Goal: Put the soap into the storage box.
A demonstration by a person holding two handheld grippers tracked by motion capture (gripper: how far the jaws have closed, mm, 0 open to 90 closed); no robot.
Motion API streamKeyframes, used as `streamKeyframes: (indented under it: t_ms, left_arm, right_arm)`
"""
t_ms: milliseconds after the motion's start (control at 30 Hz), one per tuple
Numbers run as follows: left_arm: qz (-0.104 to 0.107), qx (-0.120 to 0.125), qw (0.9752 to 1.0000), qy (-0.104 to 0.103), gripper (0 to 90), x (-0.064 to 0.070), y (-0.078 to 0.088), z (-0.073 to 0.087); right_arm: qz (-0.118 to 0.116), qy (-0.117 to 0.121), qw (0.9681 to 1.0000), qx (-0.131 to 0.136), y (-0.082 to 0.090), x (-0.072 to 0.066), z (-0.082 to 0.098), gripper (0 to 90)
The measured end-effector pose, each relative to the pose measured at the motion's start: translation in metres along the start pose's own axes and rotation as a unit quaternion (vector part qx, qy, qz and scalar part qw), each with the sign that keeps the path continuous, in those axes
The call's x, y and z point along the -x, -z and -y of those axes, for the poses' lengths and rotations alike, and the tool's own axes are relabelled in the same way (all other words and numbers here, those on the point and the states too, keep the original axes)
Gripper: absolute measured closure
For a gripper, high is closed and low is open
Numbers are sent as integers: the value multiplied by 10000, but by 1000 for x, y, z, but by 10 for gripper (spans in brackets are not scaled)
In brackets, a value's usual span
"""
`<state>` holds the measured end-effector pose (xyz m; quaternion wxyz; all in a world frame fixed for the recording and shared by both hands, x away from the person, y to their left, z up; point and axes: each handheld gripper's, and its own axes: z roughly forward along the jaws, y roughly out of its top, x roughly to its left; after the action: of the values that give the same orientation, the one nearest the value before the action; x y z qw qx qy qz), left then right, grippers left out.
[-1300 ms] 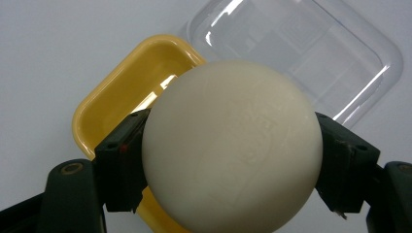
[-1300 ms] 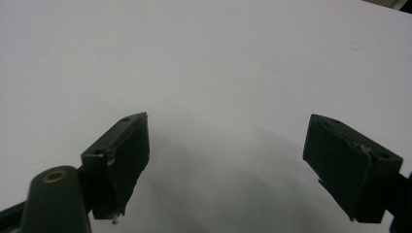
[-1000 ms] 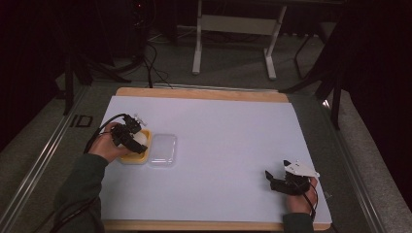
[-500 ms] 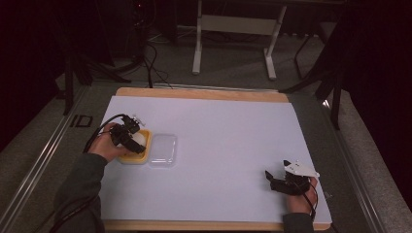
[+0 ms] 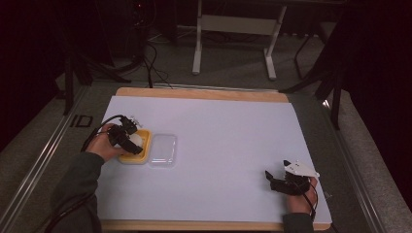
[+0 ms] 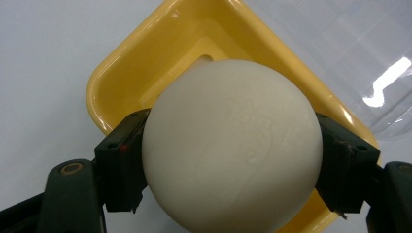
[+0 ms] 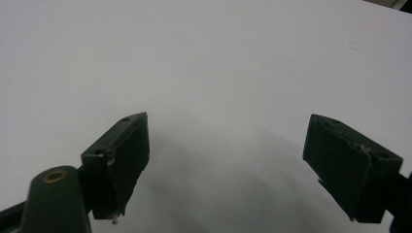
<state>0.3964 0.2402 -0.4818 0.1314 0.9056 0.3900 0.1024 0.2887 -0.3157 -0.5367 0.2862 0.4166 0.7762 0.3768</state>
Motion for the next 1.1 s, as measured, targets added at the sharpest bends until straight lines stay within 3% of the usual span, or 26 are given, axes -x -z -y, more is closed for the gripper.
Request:
streamKeyframes:
  t_ms: [133, 300, 700, 1100]
  left_arm:
    - [-61, -69, 9997, -233, 251, 1, -1, 0]
    - [-59, -53, 9993, -356, 251, 1, -2, -1]
    - [-72, -140, 9989, -432, 251, 0, -10, -3]
    - [67, -146, 9989, -450, 250, -2, -15, -3]
  right_arm:
    - [2, 1, 10000, 4, 0, 0, 0, 168]
    - [4, 3, 10000, 2, 0, 0, 0, 169]
    - [12, 10, 10000, -1, 0, 0, 0, 168]
    - [14, 16, 10000, -4, 0, -1, 0, 168]
